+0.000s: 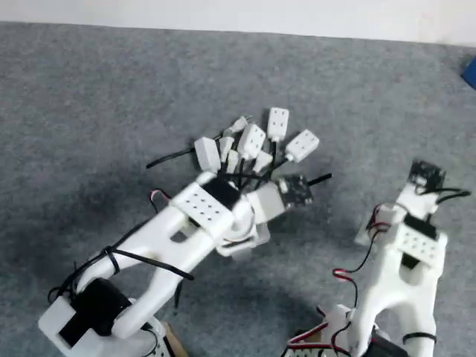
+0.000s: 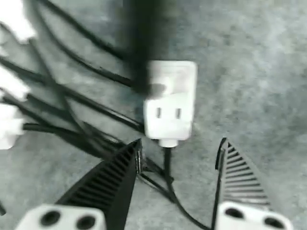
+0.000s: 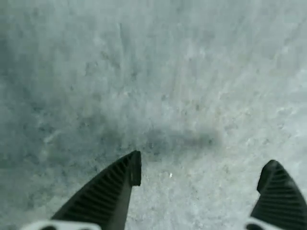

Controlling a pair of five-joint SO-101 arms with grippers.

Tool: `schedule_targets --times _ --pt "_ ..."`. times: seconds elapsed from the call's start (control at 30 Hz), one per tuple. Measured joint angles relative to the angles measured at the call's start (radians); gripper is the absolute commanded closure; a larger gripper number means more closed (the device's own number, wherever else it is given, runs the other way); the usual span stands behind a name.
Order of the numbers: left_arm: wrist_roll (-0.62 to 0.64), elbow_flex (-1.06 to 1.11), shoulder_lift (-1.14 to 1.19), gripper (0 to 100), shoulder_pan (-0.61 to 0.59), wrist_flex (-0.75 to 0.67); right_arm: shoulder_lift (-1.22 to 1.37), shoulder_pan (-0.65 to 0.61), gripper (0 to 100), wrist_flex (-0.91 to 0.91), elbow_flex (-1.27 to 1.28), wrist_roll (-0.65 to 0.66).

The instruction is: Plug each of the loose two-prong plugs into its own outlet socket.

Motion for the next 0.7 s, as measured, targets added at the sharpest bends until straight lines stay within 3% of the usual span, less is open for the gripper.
schedule_targets --times 0.23,0.53,0.7 --pt "0.0 0.029 0.029 73 0.006 -0.075 -0.012 -0.031 62.8 -0.055 0.038 0.0" --pt "0.0 -0.064 0.296 74 -0.011 -0.195 -0.021 -0.038 62.8 -0.064 0.063 0.003" --pt "0.0 -0.106 0.325 98 -0.005 -0.192 -0.021 -0.043 62.8 -0.064 0.064 0.003"
